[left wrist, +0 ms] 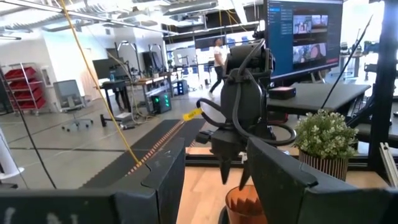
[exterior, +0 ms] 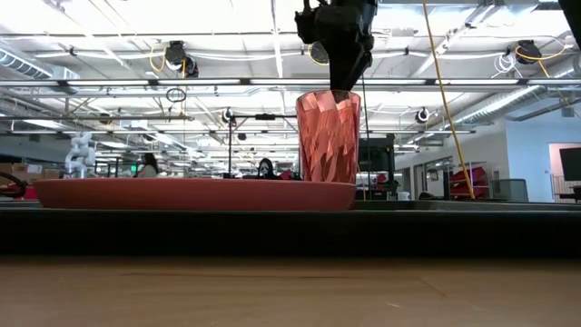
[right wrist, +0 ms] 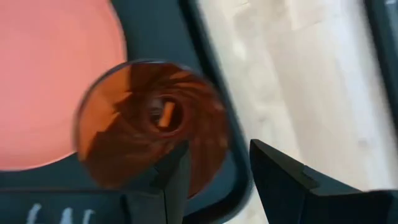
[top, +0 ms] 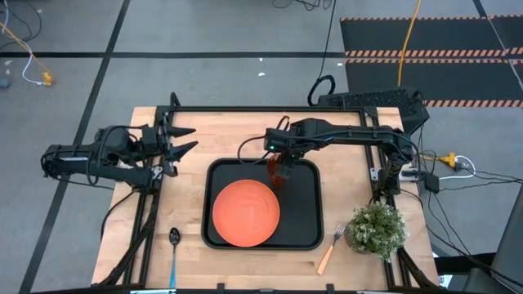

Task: Pick and place plate/cup/fork/spoon on tray
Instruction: Put the orange glass on the black serving tray

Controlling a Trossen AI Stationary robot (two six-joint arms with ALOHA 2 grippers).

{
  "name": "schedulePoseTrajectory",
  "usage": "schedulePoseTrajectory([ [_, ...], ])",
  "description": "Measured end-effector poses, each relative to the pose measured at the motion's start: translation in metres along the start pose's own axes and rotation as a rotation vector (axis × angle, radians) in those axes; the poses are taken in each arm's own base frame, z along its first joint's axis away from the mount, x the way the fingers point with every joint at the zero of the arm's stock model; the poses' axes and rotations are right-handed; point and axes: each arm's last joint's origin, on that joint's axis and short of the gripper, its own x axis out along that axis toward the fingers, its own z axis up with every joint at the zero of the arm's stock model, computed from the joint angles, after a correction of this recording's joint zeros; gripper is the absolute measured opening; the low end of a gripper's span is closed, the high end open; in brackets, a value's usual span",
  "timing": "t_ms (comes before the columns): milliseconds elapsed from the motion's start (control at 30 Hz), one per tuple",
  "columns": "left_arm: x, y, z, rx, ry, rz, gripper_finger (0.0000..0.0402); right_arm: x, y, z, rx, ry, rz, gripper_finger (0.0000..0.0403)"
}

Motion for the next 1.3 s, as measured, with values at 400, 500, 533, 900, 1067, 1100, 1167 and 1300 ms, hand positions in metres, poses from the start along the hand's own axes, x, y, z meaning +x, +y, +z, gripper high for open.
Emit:
schedulePoseTrajectory([
  [400,0.000,0.000,-0.001,-0.004,0.010,-0.001,0.0177,0.014,0.001,-0.005,0.028,0.026,-0.033,0.0155],
  [500,0.000,0.000,-0.001,-0.004,0.010,-0.001,0.0177,0.030,0.002,-0.014,0.022,0.085,-0.048,0.0155],
  [533,0.000,0.000,-0.001,-0.004,0.010,-0.001,0.0177,0.035,0.003,-0.016,0.017,0.100,-0.050,0.0155],
  [900,0.000,0.000,-0.001,0.001,0.010,-0.001,0.0177,0.050,0.005,-0.027,-0.022,0.139,-0.038,0.0122],
  [1067,0.000,0.000,-0.001,0.002,0.010,-0.001,0.0177,0.036,0.000,-0.029,-0.028,0.107,-0.060,0.0020],
  [1100,0.000,0.000,-0.001,0.002,0.011,-0.001,0.0177,0.034,-0.001,-0.029,-0.029,0.102,-0.058,0.0012],
  [1167,0.000,0.000,-0.001,0.005,0.012,0.000,0.0177,0.027,-0.003,-0.031,-0.017,0.083,-0.056,0.0009],
  [1300,0.000,0.000,-0.001,0.005,0.012,0.000,0.0177,0.009,-0.008,-0.035,0.005,0.033,-0.045,0.0003],
])
